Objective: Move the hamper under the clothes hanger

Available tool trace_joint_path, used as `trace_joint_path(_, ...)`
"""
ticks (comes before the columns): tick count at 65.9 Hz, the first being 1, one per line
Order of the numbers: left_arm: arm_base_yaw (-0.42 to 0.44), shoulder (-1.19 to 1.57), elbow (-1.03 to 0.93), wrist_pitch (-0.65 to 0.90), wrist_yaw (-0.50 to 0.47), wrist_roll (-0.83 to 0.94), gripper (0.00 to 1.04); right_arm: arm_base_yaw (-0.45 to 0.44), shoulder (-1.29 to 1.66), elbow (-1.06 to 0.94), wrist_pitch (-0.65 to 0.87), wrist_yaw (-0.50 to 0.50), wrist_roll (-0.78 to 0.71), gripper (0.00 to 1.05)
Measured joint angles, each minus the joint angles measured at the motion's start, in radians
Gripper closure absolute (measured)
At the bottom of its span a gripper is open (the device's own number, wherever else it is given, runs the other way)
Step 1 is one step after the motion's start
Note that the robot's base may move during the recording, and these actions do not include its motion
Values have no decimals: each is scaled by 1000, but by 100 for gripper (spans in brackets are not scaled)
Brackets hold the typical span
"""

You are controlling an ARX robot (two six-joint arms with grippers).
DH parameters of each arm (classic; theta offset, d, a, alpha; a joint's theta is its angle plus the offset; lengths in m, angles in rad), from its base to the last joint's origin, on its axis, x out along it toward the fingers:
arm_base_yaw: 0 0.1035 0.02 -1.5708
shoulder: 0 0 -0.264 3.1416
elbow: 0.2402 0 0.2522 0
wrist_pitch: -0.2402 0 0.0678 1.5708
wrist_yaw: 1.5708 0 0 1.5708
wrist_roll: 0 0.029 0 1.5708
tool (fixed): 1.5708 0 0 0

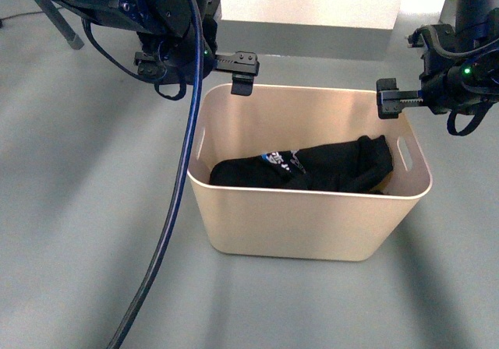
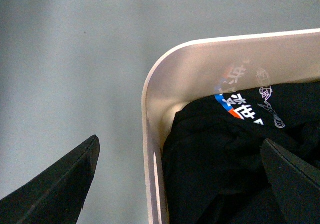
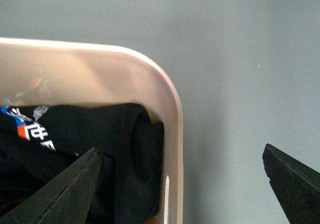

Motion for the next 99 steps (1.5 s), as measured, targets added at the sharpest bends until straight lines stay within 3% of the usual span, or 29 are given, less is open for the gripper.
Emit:
trace_joint_path(11, -5, -73, -74, 30, -1, -23, 7, 1, -97, -84, 86, 9, 45, 7)
trace_joint_path(24, -11, -205, -244, 216, 11, 28, 7, 1, -234, -223, 246, 23, 65, 7)
trace_joint_path(30, -10, -256, -377, 541, -102, 38, 18, 0, -253, -247, 322, 8, 65, 10)
trace_joint_path(32, -5, -294, -478, 728, -111, 39, 25, 0, -257, -290, 458, -13, 62, 15)
trace_joint_path(37, 24, -398, -708, 1026, -99, 40, 41, 1, -292, -502, 839, -27, 59, 33)
trace_joint_path(43, 72, -537, -937, 1185, -74, 41, 61, 1, -396, -700, 1023, -27, 59, 50)
trace_joint_path(53, 107, -674, -1127, 1203, -45, 41, 83, 1, -564, -886, 1094, -27, 57, 73)
trace_joint_path(59, 126, -786, -1260, 1222, -15, 41, 102, 1, -652, -1013, 1113, -27, 57, 91)
trace_joint_path(63, 138, -850, -1330, 1233, 0, 42, 101, 1, -715, -1101, 1120, -26, 55, 104)
trace_joint_path(82, 190, -1086, -1563, 1225, 46, 42, 101, 1, -963, -1329, 1102, -27, 53, 102)
trace_joint_path(87, 201, -1164, -1617, 1200, 58, 42, 101, 1, -1093, -1377, 999, -27, 53, 102)
trace_joint_path(99, 263, -1307, -1695, 1131, 124, 42, 101, 1, -1260, -1455, 931, -27, 53, 102)
